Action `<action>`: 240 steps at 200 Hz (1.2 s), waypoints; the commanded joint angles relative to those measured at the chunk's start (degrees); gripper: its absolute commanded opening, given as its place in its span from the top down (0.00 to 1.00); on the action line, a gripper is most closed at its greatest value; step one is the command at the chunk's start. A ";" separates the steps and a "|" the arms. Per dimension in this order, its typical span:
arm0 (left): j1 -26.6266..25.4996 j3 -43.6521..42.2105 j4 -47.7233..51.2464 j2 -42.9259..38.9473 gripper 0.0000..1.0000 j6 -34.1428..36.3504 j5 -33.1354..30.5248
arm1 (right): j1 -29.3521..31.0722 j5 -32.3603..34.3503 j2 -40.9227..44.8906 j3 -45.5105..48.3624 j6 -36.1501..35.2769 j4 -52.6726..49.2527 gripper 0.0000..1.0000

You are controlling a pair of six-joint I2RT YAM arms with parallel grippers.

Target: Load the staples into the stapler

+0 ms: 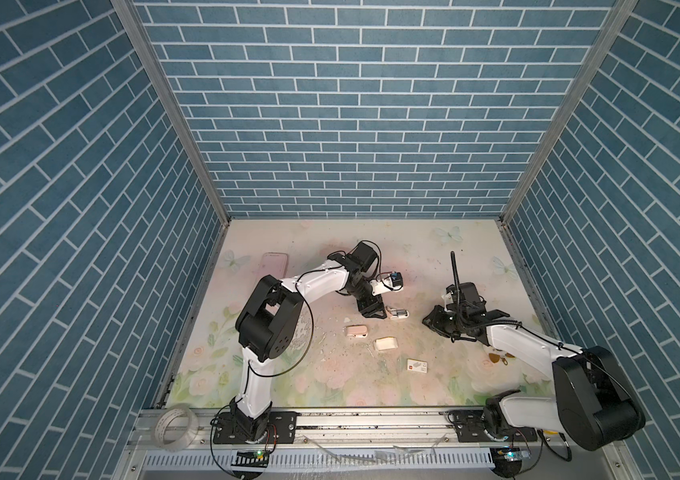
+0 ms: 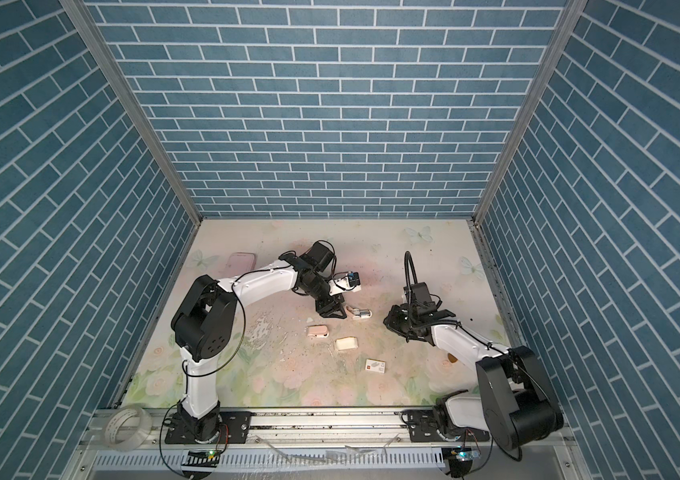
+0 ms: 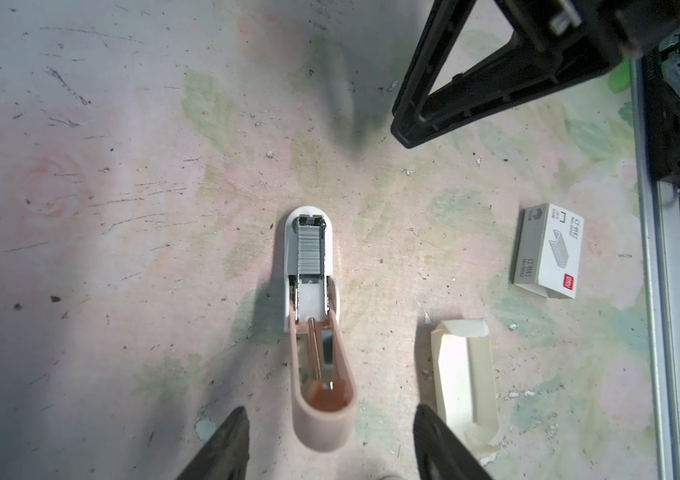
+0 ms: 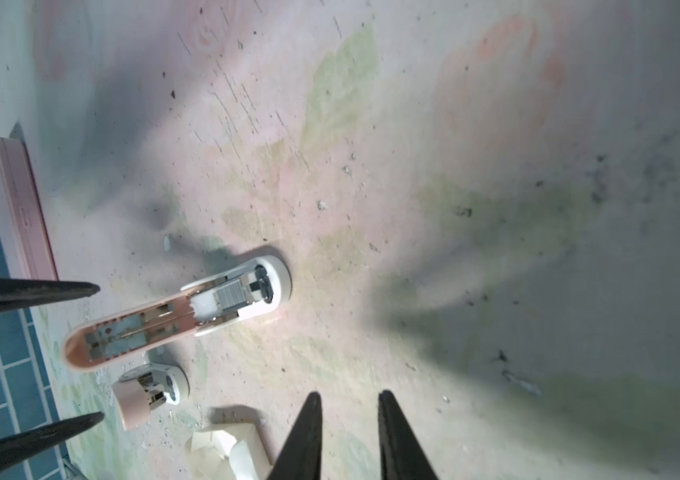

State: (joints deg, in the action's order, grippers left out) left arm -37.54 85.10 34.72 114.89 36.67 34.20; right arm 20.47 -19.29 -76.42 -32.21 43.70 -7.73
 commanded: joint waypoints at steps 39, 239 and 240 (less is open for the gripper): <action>-0.70 -1.95 -1.56 0.07 0.47 0.40 -1.06 | -2.41 -6.87 -8.93 -5.60 -0.07 4.43 0.79; -1.13 -2.66 -4.24 0.95 0.52 0.15 0.08 | -3.68 -15.33 -21.81 -11.92 -2.24 6.89 0.83; -1.13 -2.61 -4.19 0.95 0.52 0.16 0.21 | -3.68 -15.33 -21.83 -11.92 -2.23 6.93 0.83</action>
State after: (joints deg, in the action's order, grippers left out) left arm -38.22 82.37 30.92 114.91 36.80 33.47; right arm 16.97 -33.30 -96.82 -42.92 43.03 -0.38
